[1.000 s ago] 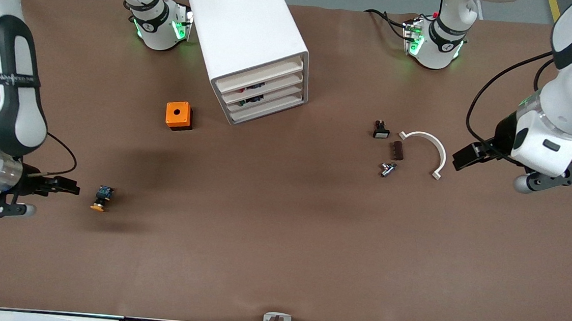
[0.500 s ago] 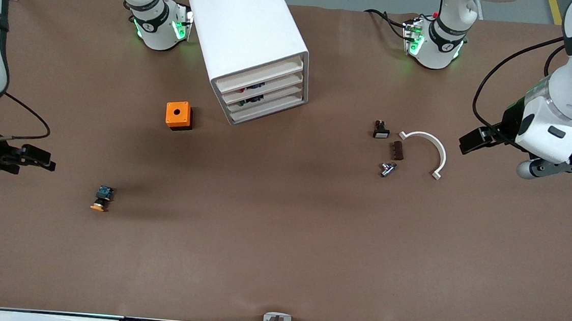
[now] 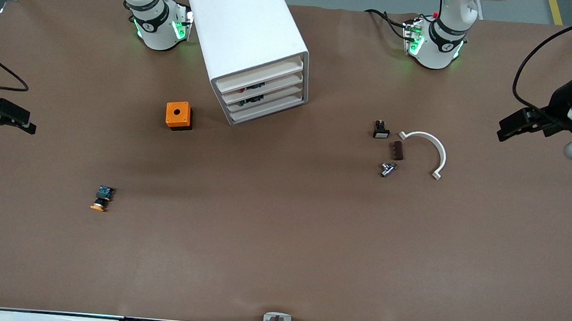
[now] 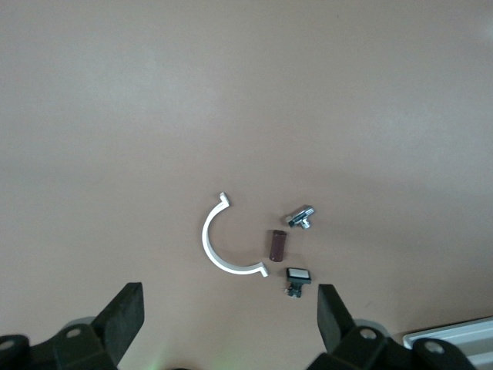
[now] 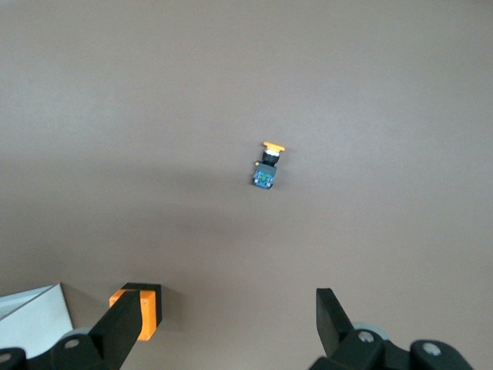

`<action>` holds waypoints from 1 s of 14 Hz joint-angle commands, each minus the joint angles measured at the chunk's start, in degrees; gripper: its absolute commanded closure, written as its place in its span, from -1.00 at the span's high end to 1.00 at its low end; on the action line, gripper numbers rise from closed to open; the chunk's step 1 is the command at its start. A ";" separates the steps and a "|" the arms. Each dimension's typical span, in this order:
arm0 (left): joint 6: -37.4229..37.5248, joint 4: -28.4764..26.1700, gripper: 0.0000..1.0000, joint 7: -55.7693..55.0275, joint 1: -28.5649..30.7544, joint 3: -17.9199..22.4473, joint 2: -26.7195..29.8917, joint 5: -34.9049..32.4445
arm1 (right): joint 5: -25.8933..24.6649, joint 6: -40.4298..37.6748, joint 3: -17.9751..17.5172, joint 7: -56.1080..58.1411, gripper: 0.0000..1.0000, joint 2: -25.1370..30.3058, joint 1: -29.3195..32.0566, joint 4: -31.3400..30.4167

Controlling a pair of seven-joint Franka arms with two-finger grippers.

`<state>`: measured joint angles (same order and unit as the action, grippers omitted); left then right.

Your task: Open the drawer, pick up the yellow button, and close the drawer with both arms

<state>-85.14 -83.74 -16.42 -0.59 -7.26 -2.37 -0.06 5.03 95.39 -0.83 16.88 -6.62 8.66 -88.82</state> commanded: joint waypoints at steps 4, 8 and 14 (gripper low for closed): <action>-1.35 -4.86 0.99 7.26 -0.73 2.60 5.27 -0.56 | -0.81 -2.57 -0.57 -4.72 1.00 4.68 -1.00 -1.44; -0.29 -3.28 0.99 7.89 -0.56 2.69 4.74 -0.82 | -0.90 -1.61 -1.10 -11.59 1.00 4.86 -1.27 -2.06; 0.50 -3.00 0.99 7.81 0.84 2.69 3.77 -1.88 | -1.34 -4.06 -1.10 -16.44 1.00 6.43 -1.80 -2.85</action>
<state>-85.51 -87.48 -9.86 -0.52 -4.74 1.61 -0.48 4.63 92.56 -1.80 2.00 -2.86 7.26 -89.87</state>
